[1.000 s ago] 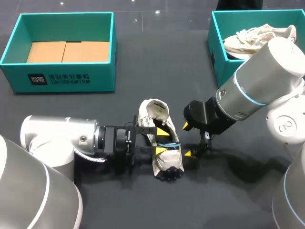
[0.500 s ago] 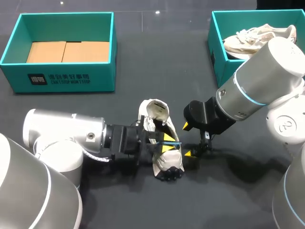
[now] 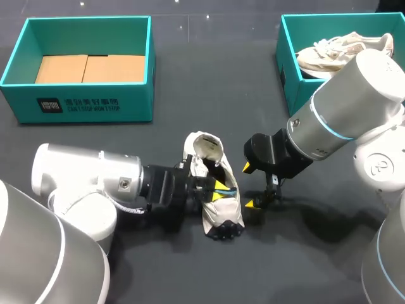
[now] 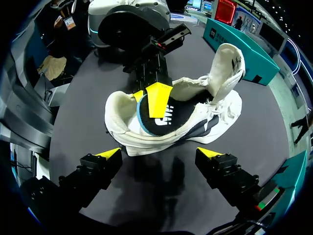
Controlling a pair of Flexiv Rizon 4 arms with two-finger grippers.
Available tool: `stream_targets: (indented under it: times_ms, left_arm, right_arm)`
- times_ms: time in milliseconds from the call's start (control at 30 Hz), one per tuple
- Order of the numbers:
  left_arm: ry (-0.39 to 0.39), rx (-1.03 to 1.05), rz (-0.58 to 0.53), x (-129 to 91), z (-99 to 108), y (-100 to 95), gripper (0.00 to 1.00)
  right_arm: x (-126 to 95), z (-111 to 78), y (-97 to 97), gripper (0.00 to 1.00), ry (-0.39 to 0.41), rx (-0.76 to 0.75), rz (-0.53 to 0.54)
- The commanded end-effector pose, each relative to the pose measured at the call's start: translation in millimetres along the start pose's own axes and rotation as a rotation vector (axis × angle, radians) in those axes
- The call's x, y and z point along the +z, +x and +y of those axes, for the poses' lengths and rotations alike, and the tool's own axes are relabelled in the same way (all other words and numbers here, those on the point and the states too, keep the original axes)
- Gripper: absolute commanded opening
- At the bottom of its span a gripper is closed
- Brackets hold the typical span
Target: Take the shoe out of the shoebox, open the shoe tongue, remove and reinsert the insole, then place the shoe into the shoebox
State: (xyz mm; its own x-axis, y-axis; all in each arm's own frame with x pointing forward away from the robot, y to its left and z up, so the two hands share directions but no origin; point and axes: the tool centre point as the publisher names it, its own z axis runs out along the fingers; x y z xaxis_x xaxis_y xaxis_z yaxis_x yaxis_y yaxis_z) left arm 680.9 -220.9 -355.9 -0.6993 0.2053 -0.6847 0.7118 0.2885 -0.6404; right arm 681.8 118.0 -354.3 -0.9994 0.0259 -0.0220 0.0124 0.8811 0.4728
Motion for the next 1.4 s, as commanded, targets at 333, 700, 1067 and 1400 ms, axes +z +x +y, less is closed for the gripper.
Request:
stream_targets:
  times_ms: [333, 700, 1067, 1400]
  left_arm:
    - [0.007, -0.086, 0.002, -2, 5, -7.0, 0.0]
    - [0.124, -0.157, 0.02, -13, -13, -12.2, 0.33]
    - [0.165, -0.172, 0.052, -15, -33, -18.8, 0.35]
    - [0.167, -0.176, 0.096, -12, -39, -15.7, 0.36]
  right_arm:
    - [0, -0.1, 1.2, 1.0, 0.0, 0.0, -0.002]
    - [0, -0.1, 1.2, 1.0, 0.0, 0.0, -0.002]
    - [0, -0.1, 1.2, 1.0, 0.0, 0.0, -0.002]
    - [0, -0.1, 1.2, 1.0, 0.0, 0.0, -0.002]
